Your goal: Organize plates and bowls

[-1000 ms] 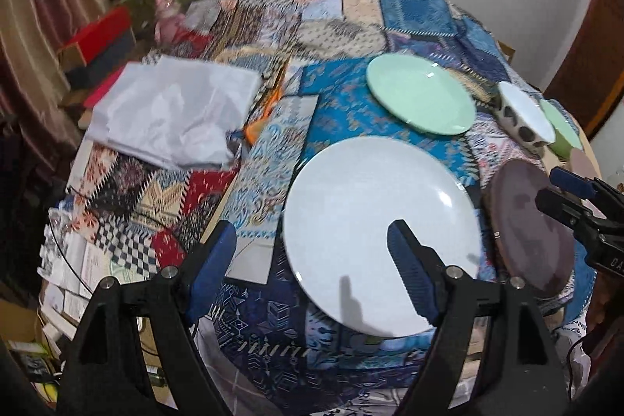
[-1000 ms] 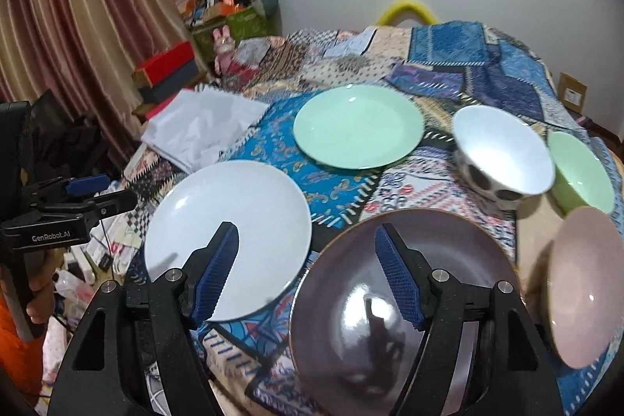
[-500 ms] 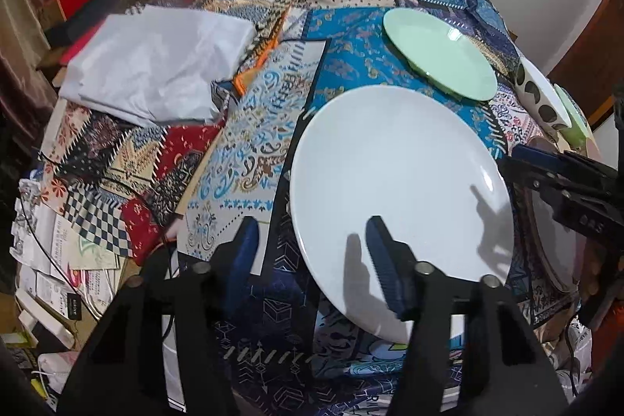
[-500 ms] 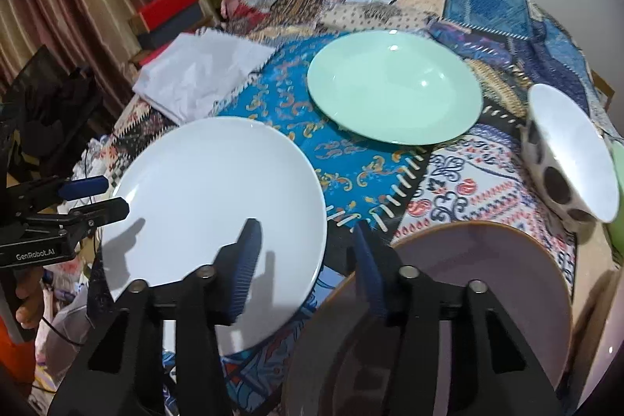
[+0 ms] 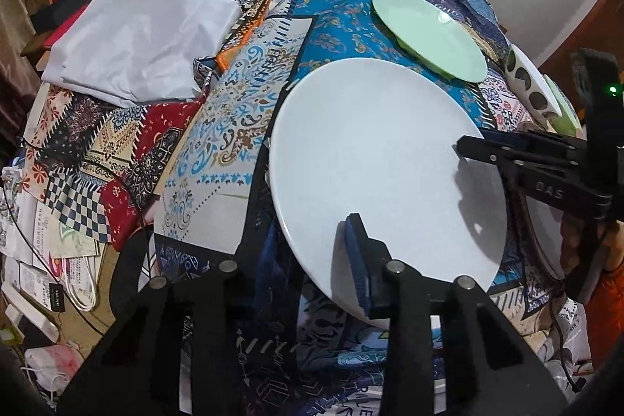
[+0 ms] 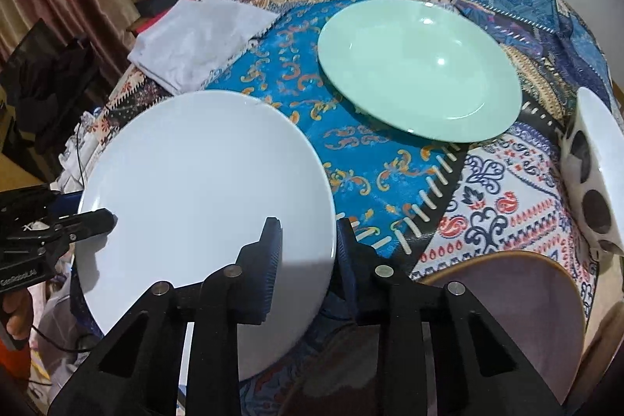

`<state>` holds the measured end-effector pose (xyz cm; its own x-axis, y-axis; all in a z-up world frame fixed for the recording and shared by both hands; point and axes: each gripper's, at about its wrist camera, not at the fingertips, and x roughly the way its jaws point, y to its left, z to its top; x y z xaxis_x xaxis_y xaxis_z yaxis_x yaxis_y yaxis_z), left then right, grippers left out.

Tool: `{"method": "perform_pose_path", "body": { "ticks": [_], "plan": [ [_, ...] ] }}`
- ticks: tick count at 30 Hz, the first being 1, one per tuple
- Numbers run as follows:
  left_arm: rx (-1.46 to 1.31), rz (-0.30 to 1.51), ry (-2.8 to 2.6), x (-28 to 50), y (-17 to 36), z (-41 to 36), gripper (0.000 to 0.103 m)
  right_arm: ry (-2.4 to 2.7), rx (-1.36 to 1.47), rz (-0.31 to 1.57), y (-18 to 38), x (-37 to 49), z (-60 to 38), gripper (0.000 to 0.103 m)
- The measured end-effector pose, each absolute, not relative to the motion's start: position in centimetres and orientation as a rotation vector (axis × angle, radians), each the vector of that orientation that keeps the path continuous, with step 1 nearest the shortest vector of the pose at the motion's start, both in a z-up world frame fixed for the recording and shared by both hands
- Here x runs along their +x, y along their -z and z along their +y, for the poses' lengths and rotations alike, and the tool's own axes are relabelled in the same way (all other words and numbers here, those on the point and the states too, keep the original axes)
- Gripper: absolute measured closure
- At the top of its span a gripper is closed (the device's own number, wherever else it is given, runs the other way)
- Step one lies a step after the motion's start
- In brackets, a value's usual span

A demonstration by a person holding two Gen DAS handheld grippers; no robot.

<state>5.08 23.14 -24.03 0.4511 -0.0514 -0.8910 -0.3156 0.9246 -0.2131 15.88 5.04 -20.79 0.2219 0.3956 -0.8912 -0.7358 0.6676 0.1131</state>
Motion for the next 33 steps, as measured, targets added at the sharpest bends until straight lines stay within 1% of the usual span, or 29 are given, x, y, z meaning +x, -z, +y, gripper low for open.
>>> {"method": "perform_pose_path", "body": {
  "ticks": [1,2,5,7,10,17,25,33],
  "plan": [
    [-0.378,1.099,-0.162,5.0,24.1,23.1,0.067,-0.807,-0.377,1.092,20.8,15.9,5.2,0.076],
    [-0.381,1.1,-0.157,5.0,24.1,23.0,0.067,-0.814,-0.377,1.095,20.8,15.9,5.3,0.073],
    [-0.404,1.111,-0.13,5.3,24.4,22.6,0.067,-0.826,-0.363,1.114,21.0,16.2,5.5,0.069],
    [-0.395,1.111,-0.137,5.3,24.5,22.3,0.066,-0.829,-0.343,1.125,21.1,16.4,5.5,0.068],
    [-0.405,1.114,-0.146,5.4,24.5,22.4,0.065,-0.824,-0.337,1.119,21.0,16.2,5.5,0.068],
    [-0.422,1.115,-0.192,5.4,23.9,22.9,0.065,-0.817,-0.299,1.117,20.4,15.6,4.8,0.072],
    [-0.412,1.103,-0.2,5.7,23.0,22.2,0.066,-0.803,-0.235,1.111,19.8,15.3,3.5,0.072],
    [-0.399,1.058,-0.188,6.5,20.9,21.2,0.066,-0.787,-0.191,1.05,17.7,15.0,1.8,0.072]
  ]
}}
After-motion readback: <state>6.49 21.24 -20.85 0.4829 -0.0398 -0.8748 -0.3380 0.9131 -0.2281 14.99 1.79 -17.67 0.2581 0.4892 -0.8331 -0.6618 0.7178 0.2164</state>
